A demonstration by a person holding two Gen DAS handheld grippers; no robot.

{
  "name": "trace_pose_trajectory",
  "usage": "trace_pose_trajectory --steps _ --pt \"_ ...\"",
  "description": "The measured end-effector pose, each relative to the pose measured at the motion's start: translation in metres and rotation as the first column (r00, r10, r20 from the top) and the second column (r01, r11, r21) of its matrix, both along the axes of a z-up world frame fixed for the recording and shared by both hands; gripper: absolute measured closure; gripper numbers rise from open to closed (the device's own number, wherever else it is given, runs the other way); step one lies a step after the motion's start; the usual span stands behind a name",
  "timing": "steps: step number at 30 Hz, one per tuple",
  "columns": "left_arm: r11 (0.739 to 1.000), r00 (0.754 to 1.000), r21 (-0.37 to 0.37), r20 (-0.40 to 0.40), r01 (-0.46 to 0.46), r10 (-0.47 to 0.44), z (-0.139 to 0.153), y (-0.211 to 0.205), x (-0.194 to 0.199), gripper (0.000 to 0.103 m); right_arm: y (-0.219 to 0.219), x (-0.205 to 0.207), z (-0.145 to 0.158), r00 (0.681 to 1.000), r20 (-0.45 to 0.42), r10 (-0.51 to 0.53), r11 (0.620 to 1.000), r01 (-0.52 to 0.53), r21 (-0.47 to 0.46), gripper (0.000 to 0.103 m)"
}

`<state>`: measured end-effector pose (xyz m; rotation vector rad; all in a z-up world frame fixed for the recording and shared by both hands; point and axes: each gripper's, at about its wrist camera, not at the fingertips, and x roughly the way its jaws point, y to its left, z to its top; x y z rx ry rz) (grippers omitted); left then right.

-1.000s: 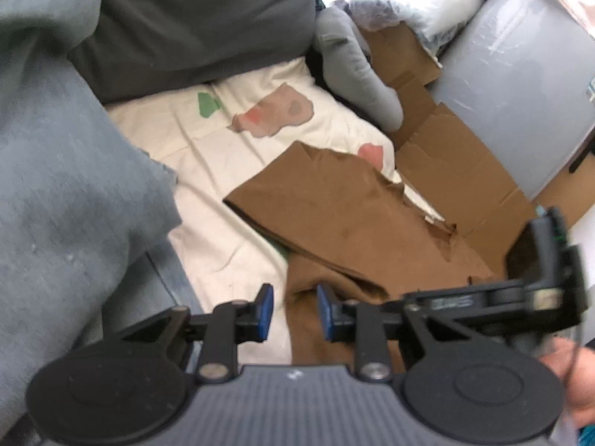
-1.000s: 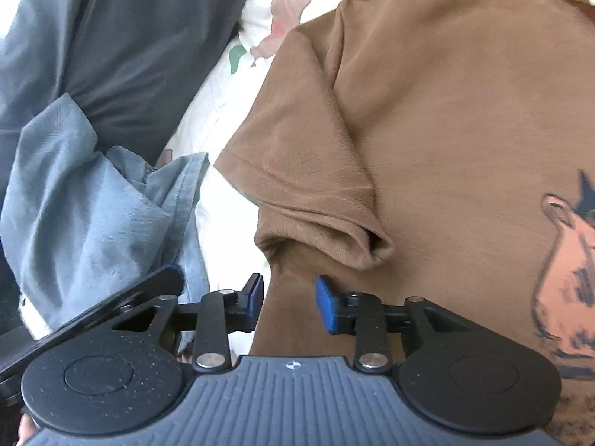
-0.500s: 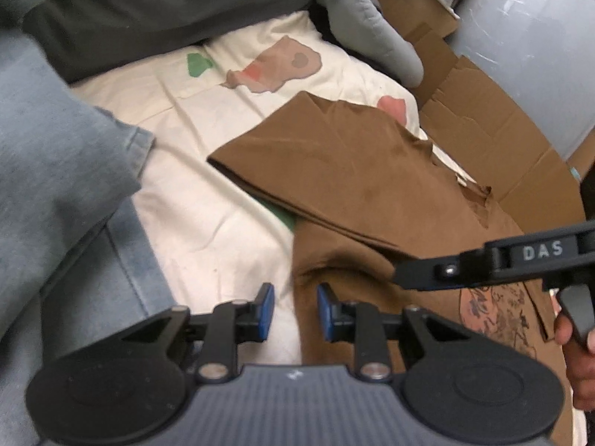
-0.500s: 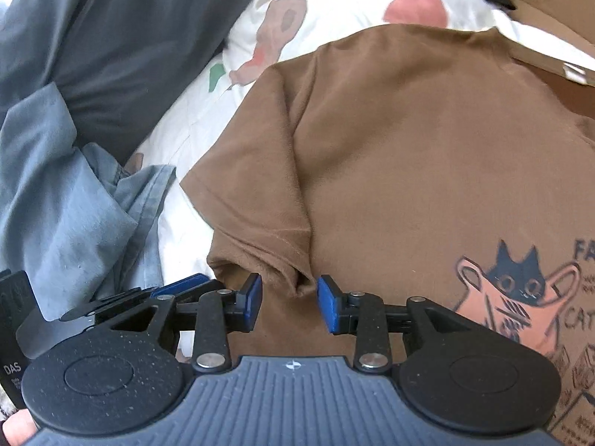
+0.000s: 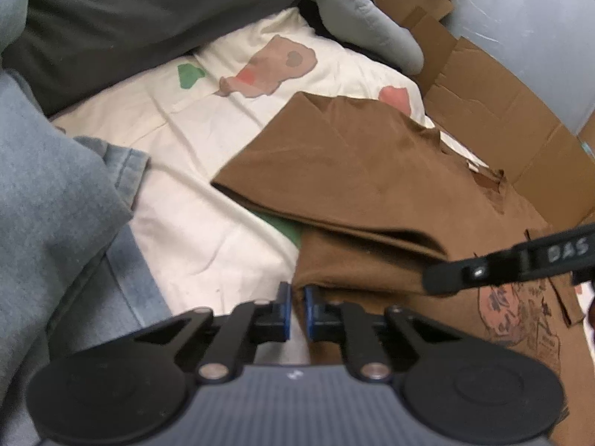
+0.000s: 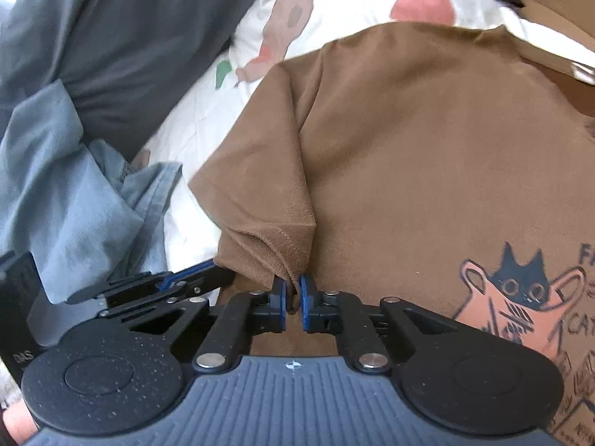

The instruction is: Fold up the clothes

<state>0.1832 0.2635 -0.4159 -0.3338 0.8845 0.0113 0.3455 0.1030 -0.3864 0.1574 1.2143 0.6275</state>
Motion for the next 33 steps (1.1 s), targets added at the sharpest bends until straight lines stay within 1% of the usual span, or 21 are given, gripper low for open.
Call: trace_pose_trajectory --steps 1,2,4,7,9,11,13,15,17,19,23,28,29,30,32,33 --pt "1.0 1.0 0.008 -0.001 0.004 -0.004 0.0 -0.001 0.0 0.095 -0.003 -0.002 0.002 1.0 0.0 -0.016 1.0 0.016 0.004 0.098" --pt "1.0 1.0 0.012 -0.003 0.005 -0.005 0.0 -0.001 0.0 0.095 -0.006 -0.005 0.004 0.999 -0.001 -0.033 0.999 0.033 0.008 0.101" --pt "1.0 1.0 0.012 -0.007 0.005 -0.005 -0.001 -0.001 0.001 0.095 -0.01 -0.009 0.001 0.999 -0.007 -0.049 0.999 0.049 0.006 0.101" --pt "1.0 1.0 0.003 -0.02 -0.002 0.002 -0.001 0.0 0.003 0.095 -0.011 -0.011 -0.015 0.997 -0.034 -0.066 0.998 0.066 -0.018 0.1" --pt "0.999 1.0 -0.035 -0.021 0.006 -0.007 0.004 0.003 0.002 0.093 -0.012 -0.01 -0.022 0.996 -0.043 -0.074 0.997 0.073 -0.024 0.099" --pt "0.996 1.0 -0.085 0.008 0.005 -0.004 0.011 0.01 -0.004 0.093 -0.015 -0.012 -0.022 0.996 -0.045 -0.082 0.996 0.081 -0.025 0.097" --pt "0.99 0.998 -0.14 0.067 -0.01 0.02 0.019 0.02 -0.012 0.082 -0.018 -0.013 -0.022 0.995 -0.048 -0.092 0.996 0.091 -0.023 0.097" --pt "0.993 0.996 -0.117 0.088 -0.017 0.027 0.028 0.025 -0.012 0.081 -0.021 -0.015 -0.021 0.994 -0.049 -0.1 0.995 0.099 -0.022 0.097" --pt "0.994 0.994 -0.106 0.101 -0.028 0.038 0.034 0.031 -0.007 0.075 -0.024 -0.017 -0.021 0.993 -0.047 -0.109 0.994 0.108 -0.016 0.097" --pt "0.995 0.993 -0.088 0.105 -0.046 0.055 0.037 0.036 0.0 0.074 -0.028 -0.018 -0.017 0.992 -0.042 -0.117 0.993 0.117 -0.002 0.097" --pt "0.995 0.992 -0.065 0.099 -0.076 0.082 0.037 0.041 0.016 0.074 -0.032 -0.018 -0.007 0.993 -0.014 -0.117 0.993 0.117 0.01 0.097" --pt "0.994 0.991 -0.047 0.075 -0.103 0.107 0.028 0.044 0.035 0.074 -0.038 -0.014 0.005 0.993 0.02 -0.115 0.993 0.114 0.011 0.095" --pt "0.993 0.992 -0.043 0.067 -0.108 0.111 0.025 0.044 0.039 0.074 -0.039 -0.013 0.006 0.993 0.024 -0.117 0.993 0.116 0.014 0.091" --pt "0.993 0.992 -0.039 0.058 -0.112 0.115 0.021 0.044 0.043 0.074 -0.04 -0.013 0.008 0.993 0.029 -0.118 0.993 0.117 0.015 0.083" --pt "0.993 0.992 -0.004 0.038 -0.119 0.119 0.013 0.043 0.05 0.068 -0.042 -0.014 0.011 0.992 0.038 -0.119 0.993 0.118 0.017 0.073" --pt "0.993 0.993 0.001 0.014 -0.116 0.116 0.007 0.043 0.054 0.068 -0.042 -0.014 0.011 0.992 0.042 -0.119 0.993 0.118 0.018 0.072"
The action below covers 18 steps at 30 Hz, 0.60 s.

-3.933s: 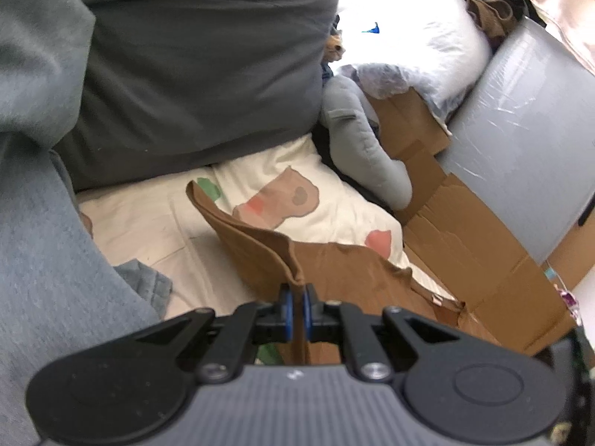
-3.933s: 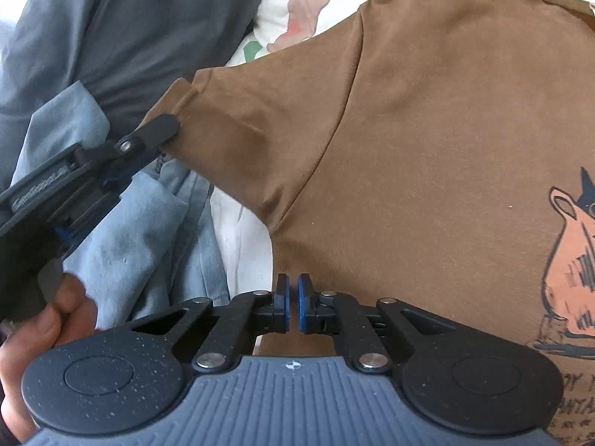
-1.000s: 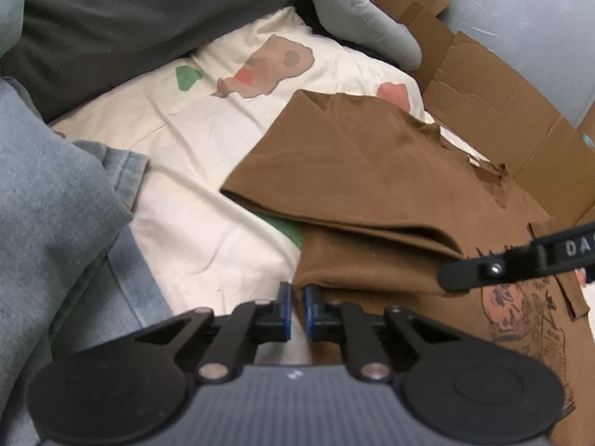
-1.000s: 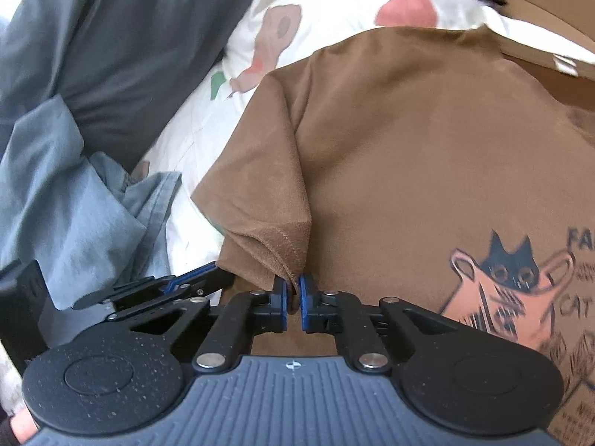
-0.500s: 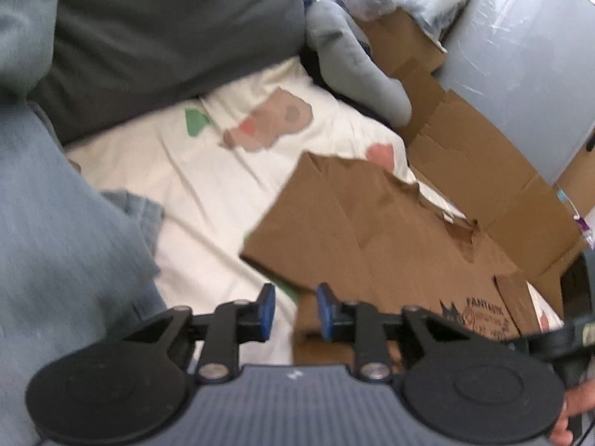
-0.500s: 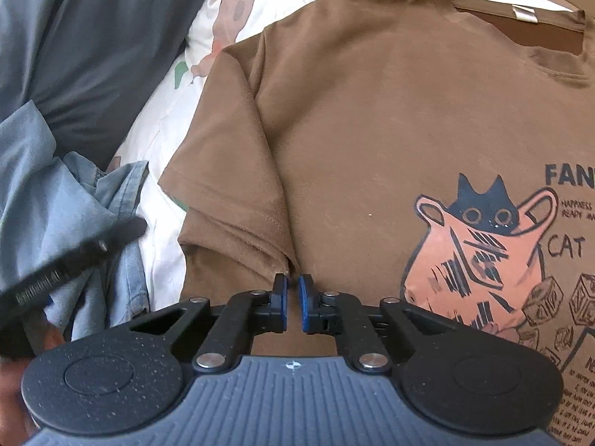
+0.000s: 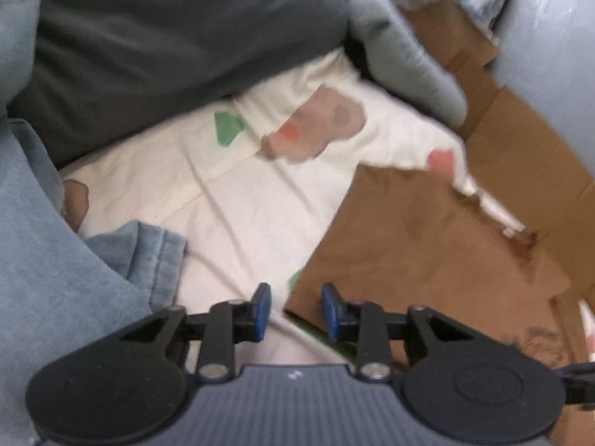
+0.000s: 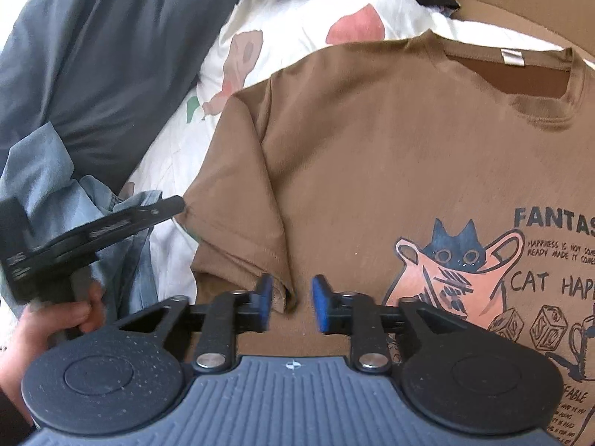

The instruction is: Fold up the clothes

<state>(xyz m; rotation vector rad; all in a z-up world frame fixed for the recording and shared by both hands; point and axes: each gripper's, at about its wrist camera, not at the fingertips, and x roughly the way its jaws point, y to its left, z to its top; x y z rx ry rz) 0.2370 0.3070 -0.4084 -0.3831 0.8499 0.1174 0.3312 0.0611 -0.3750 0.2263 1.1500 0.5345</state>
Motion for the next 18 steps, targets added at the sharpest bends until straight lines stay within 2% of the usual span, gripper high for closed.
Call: trace_pose_trajectory --steps 4,5,9,13,18 --pt "1.0 1.0 -0.009 -0.005 0.0 0.0 -0.006 -0.003 -0.001 0.073 0.001 -0.003 -0.001 1.0 0.01 0.009 1.0 -0.009 0.0 0.072" --pt "1.0 1.0 -0.001 -0.008 0.009 -0.009 -0.005 -0.005 -0.001 0.083 0.001 -0.003 -0.002 1.0 0.013 0.012 1.0 -0.012 -0.001 0.072" --pt "1.0 1.0 -0.005 -0.009 0.028 -0.028 -0.003 -0.007 -0.001 0.097 0.0 -0.001 -0.005 1.0 0.013 0.001 1.0 -0.001 0.005 0.072" --pt "0.999 0.999 -0.019 0.005 0.042 -0.042 0.011 -0.009 -0.001 0.098 -0.002 0.002 -0.006 1.0 0.013 -0.011 0.998 0.011 0.056 0.072" --pt "0.994 0.994 -0.024 0.024 0.109 -0.109 0.035 -0.021 0.005 0.098 0.005 0.007 0.002 0.997 0.07 0.018 0.996 -0.025 0.091 0.072"
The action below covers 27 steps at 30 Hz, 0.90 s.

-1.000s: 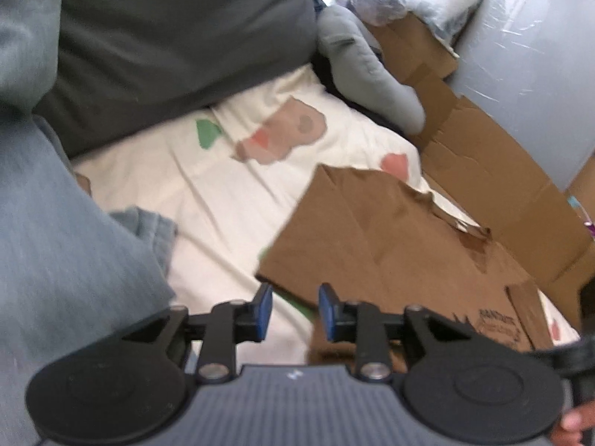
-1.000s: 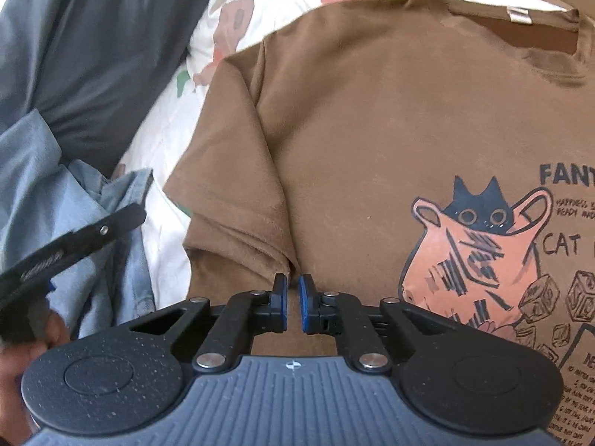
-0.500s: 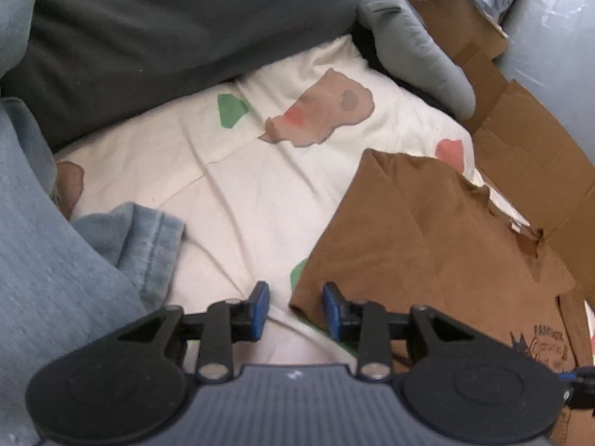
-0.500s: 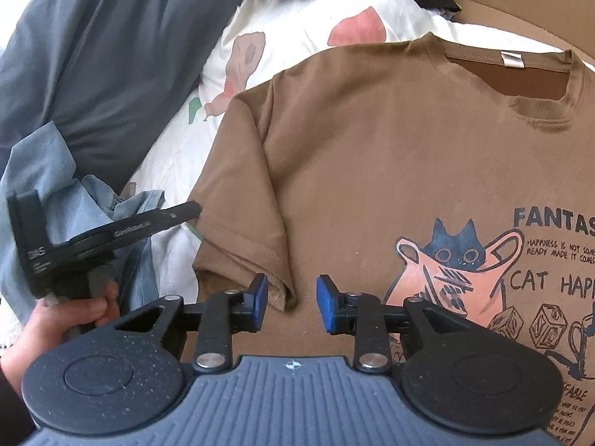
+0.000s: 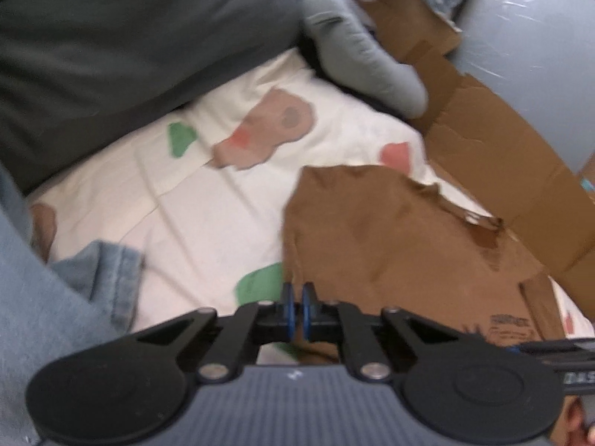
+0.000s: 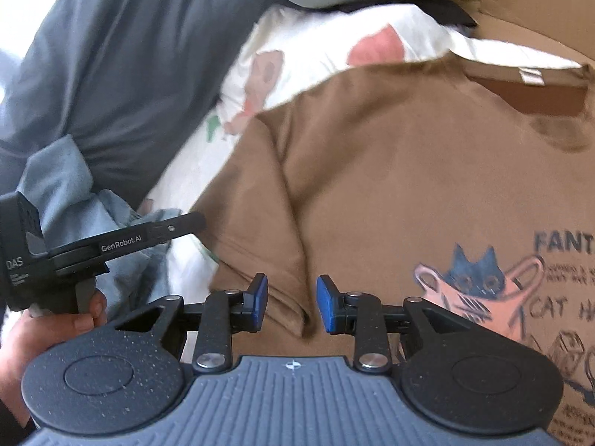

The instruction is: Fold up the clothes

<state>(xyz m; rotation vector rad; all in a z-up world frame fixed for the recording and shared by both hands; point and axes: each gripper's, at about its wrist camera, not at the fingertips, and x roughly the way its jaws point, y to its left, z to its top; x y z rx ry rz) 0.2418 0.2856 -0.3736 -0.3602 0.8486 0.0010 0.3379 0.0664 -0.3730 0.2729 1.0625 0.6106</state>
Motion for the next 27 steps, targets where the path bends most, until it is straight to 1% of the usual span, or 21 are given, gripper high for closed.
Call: trace_pose_trajectory --steps 4,5,6,8,15,17,19,20,21,22,24,26,27 --pt "0.999 1.0 -0.026 0.009 0.02 -0.02 0.015 -0.009 0.008 0.098 0.007 0.003 0.005 0.999 0.024 0.025 0.998 -0.026 0.051 0.072" --pt "0.999 1.0 -0.032 0.011 0.022 -0.021 0.018 -0.011 0.01 0.099 0.008 0.004 0.006 0.999 0.031 0.028 0.997 -0.03 0.069 0.07" --pt "0.999 1.0 -0.042 0.013 0.026 -0.026 0.021 -0.013 0.012 0.099 0.01 0.005 0.008 0.999 0.044 0.028 0.996 -0.032 0.081 0.059" --pt "0.997 0.999 -0.064 0.017 0.038 -0.037 0.027 -0.018 0.016 0.099 0.014 0.006 0.012 0.997 0.073 0.032 0.995 -0.039 0.094 0.055" --pt "0.988 0.996 -0.125 -0.001 0.093 -0.093 0.039 -0.035 0.033 0.099 0.025 0.015 0.015 0.989 0.142 0.029 0.995 -0.042 0.095 0.055" --pt "0.984 0.995 -0.147 -0.008 0.101 -0.103 0.041 -0.038 0.037 0.099 0.027 0.02 0.016 0.986 0.166 0.024 0.995 -0.039 0.087 0.055" --pt "0.981 0.994 -0.161 -0.011 0.107 -0.11 0.042 -0.041 0.04 0.099 0.03 0.027 0.016 0.983 0.182 0.021 0.998 -0.032 0.059 0.056" --pt "0.98 0.993 -0.164 -0.012 0.11 -0.113 0.043 -0.043 0.042 0.099 0.032 0.031 0.015 0.983 0.182 0.026 0.998 -0.035 0.049 0.066" --pt "0.98 0.993 -0.165 -0.012 0.114 -0.118 0.044 -0.045 0.044 0.098 0.033 0.035 0.014 0.983 0.18 0.031 0.999 -0.039 0.038 0.09" --pt "0.979 0.992 -0.166 -0.012 0.118 -0.122 0.045 -0.047 0.046 0.098 0.034 0.039 0.014 0.984 0.177 0.036 0.999 -0.042 0.028 0.1" --pt "0.979 0.991 -0.162 -0.011 0.127 -0.13 0.047 -0.049 0.051 0.095 0.031 0.043 0.014 0.984 0.174 0.024 0.999 -0.031 0.035 0.101" --pt "0.983 0.992 -0.141 -0.017 0.119 -0.123 0.05 -0.05 0.057 0.084 0.026 0.047 0.014 0.985 0.172 0.007 0.999 -0.016 0.049 0.101" --pt "0.985 0.993 -0.131 -0.02 0.116 -0.119 0.051 -0.05 0.06 0.082 0.025 0.048 0.014 0.985 0.172 0.001 0.999 -0.01 0.051 0.101"
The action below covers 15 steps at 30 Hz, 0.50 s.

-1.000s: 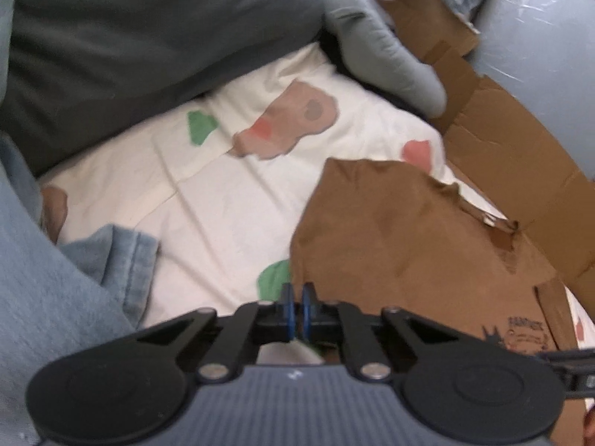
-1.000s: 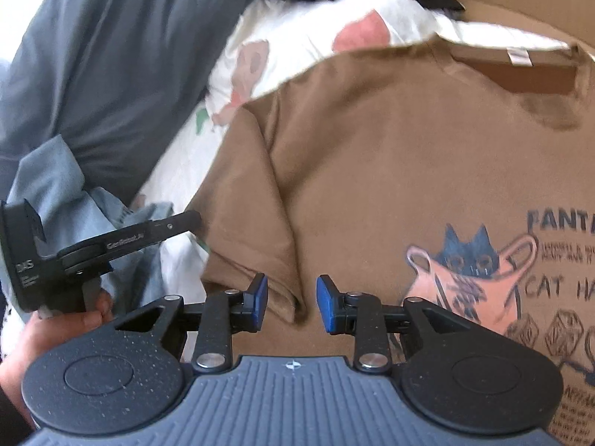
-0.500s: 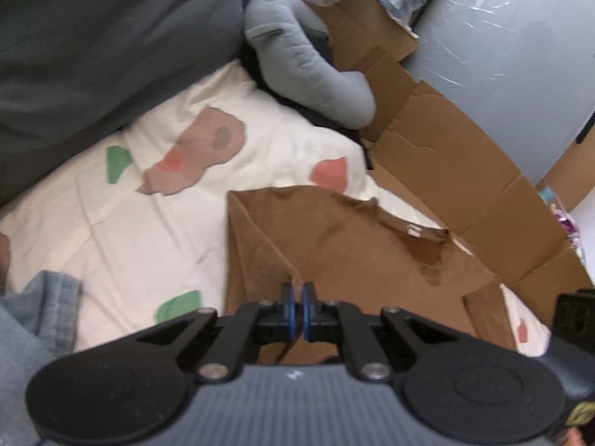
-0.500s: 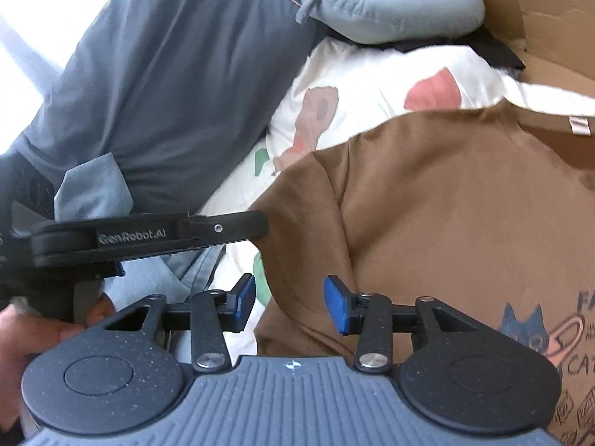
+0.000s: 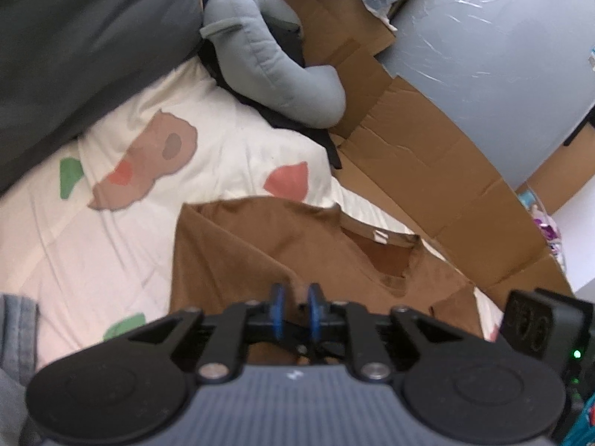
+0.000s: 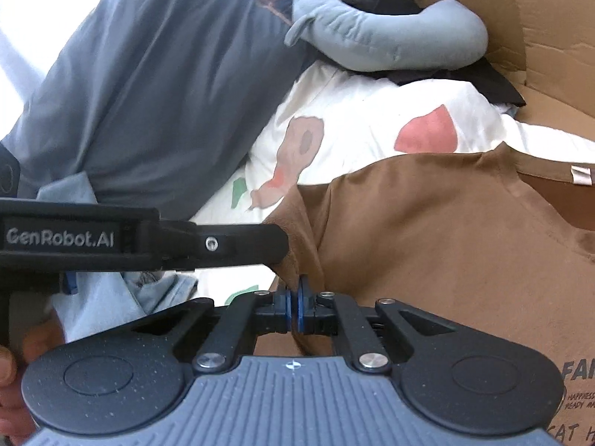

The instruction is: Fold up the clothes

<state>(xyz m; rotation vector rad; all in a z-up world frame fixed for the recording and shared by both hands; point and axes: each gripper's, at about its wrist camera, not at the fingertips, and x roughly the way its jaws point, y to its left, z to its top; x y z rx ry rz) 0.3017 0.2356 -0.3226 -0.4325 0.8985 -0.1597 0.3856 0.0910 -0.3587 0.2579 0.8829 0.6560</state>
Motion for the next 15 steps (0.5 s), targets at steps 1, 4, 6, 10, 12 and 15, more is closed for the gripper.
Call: trace_pose_trajectory --steps 1,4,6,10,12,15 --pt "1.0 1.0 0.004 0.003 0.001 -0.001 0.001 0.0 0.002 0.081 -0.001 0.001 0.0 1.0 0.0 -0.004 1.0 0.004 -0.001 0.101" --pt "0.999 1.0 0.033 0.002 -0.007 0.007 0.003 0.004 0.011 0.075 -0.006 0.005 -0.001 1.0 -0.014 -0.012 1.0 0.012 0.013 0.101" --pt "0.998 1.0 0.059 0.006 -0.014 0.013 0.004 0.008 0.018 0.067 -0.01 0.007 -0.001 0.999 -0.025 -0.022 1.0 0.022 0.019 0.101" --pt "0.99 0.999 0.139 0.01 -0.037 0.036 -0.001 0.018 0.036 0.053 -0.018 0.011 -0.004 0.998 -0.047 -0.047 0.999 0.048 0.025 0.102" --pt "0.986 0.998 0.153 0.003 -0.066 0.066 -0.006 0.027 0.045 0.053 -0.024 0.013 -0.005 0.996 -0.06 -0.068 0.997 0.07 0.024 0.102" --pt "0.983 0.996 0.162 -0.014 -0.081 0.085 -0.014 0.034 0.062 0.052 -0.033 0.015 -0.008 0.991 -0.084 -0.104 0.994 0.106 0.022 0.102"
